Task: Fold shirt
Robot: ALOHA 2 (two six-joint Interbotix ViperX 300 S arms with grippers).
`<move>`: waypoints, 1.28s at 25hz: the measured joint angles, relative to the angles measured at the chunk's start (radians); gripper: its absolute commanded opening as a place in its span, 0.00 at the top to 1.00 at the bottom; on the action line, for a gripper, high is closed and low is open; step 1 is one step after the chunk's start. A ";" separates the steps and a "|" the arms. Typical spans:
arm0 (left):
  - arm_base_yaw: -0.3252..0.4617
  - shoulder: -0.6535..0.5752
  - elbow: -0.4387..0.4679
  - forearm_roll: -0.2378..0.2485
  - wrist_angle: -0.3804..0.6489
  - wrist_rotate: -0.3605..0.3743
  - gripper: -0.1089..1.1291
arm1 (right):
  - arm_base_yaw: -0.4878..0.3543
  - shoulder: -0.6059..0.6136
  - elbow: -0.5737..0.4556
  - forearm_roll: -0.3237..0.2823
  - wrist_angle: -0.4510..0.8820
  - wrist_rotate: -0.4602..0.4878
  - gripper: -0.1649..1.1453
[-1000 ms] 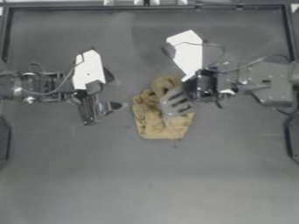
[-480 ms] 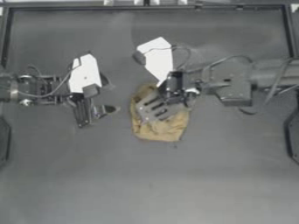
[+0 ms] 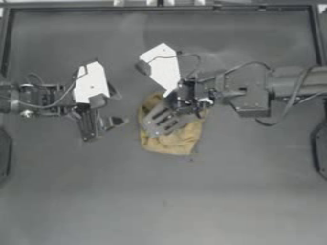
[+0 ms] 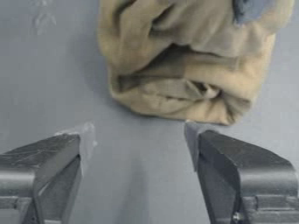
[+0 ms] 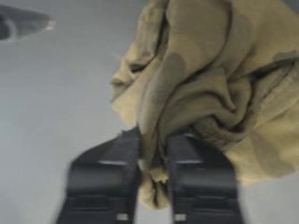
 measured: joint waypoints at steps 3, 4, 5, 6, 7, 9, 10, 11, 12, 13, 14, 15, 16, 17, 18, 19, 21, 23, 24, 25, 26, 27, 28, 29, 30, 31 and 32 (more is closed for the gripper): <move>0.002 -0.003 0.005 -0.005 0.005 0.000 0.15 | -0.002 -0.031 0.000 -0.003 -0.005 0.000 0.16; 0.003 -0.009 0.006 -0.005 0.012 0.000 0.15 | -0.002 -0.046 0.002 -0.009 -0.005 0.000 0.16; 0.005 -0.018 0.006 -0.006 0.021 0.000 0.15 | -0.002 -0.063 0.003 -0.018 -0.005 0.000 0.16; 0.006 -0.028 0.008 -0.006 0.029 0.000 0.15 | 0.000 -0.080 0.008 -0.028 -0.003 0.002 0.16; 0.008 -0.038 0.008 -0.005 0.038 0.000 0.15 | -0.002 -0.098 0.015 -0.037 -0.003 0.005 0.16; 0.008 -0.058 0.003 -0.006 0.064 0.000 0.15 | -0.002 -0.130 0.038 -0.049 -0.003 0.014 0.16; 0.006 -0.067 -0.006 -0.006 0.078 0.000 0.15 | -0.002 -0.149 0.055 -0.054 -0.005 0.015 0.16; 0.008 -0.075 -0.015 -0.006 0.094 0.000 0.15 | -0.002 -0.167 0.071 -0.058 -0.008 0.015 0.16; 0.008 -0.083 -0.028 -0.006 0.110 0.000 0.15 | 0.002 -0.184 0.084 -0.064 -0.011 0.020 0.16; 0.008 -0.089 -0.044 -0.006 0.129 0.000 0.15 | 0.002 -0.202 0.104 -0.072 -0.020 0.021 0.16; 0.008 -0.092 -0.058 -0.006 0.141 0.000 0.15 | 0.003 -0.227 0.127 -0.077 -0.029 0.021 0.16; 0.006 -0.094 -0.077 -0.006 0.153 0.000 0.15 | 0.006 -0.252 0.153 -0.080 -0.046 0.023 0.16; 0.005 -0.094 -0.095 -0.006 0.161 0.002 0.15 | 0.008 -0.282 0.181 -0.081 -0.069 0.025 0.16; 0.002 -0.094 -0.112 -0.006 0.167 0.002 0.15 | 0.006 -0.304 0.199 -0.083 -0.086 0.023 0.16; -0.002 -0.094 -0.126 -0.006 0.169 0.002 0.15 | 0.008 -0.325 0.221 -0.084 -0.110 0.020 0.16; -0.002 -0.094 -0.141 -0.006 0.172 0.003 0.15 | 0.008 -0.345 0.244 -0.084 -0.133 0.017 0.16; -0.006 -0.087 -0.173 -0.006 0.172 0.003 0.15 | 0.008 -0.379 0.287 -0.087 -0.175 0.006 0.16; -0.012 -0.066 -0.204 -0.006 0.170 0.003 0.15 | 0.009 -0.411 0.333 -0.095 -0.219 0.000 0.16; -0.017 -0.044 -0.222 -0.006 0.169 0.005 0.15 | 0.009 -0.423 0.351 -0.098 -0.238 -0.002 0.16; -0.023 -0.015 -0.245 -0.006 0.169 0.006 0.15 | 0.009 -0.434 0.370 -0.103 -0.258 -0.002 0.16; -0.029 0.011 -0.262 -0.006 0.169 0.008 0.15 | 0.011 -0.446 0.393 -0.110 -0.281 0.000 0.16; -0.037 0.038 -0.285 -0.006 0.169 0.009 0.15 | 0.011 -0.460 0.414 -0.115 -0.299 0.000 0.16; -0.041 0.066 -0.305 -0.006 0.169 0.011 0.15 | 0.011 -0.474 0.439 -0.123 -0.321 0.000 0.16; -0.049 0.091 -0.324 -0.006 0.169 0.011 0.15 | 0.011 -0.483 0.454 -0.127 -0.334 0.000 0.16; -0.054 0.118 -0.342 -0.006 0.167 0.012 0.15 | 0.011 -0.489 0.465 -0.132 -0.344 0.000 0.16; -0.058 0.143 -0.356 -0.006 0.167 0.012 0.15 | 0.011 -0.494 0.474 -0.135 -0.354 0.000 0.16; -0.060 0.166 -0.367 -0.006 0.164 0.012 0.15 | 0.011 -0.497 0.482 -0.137 -0.362 0.000 0.16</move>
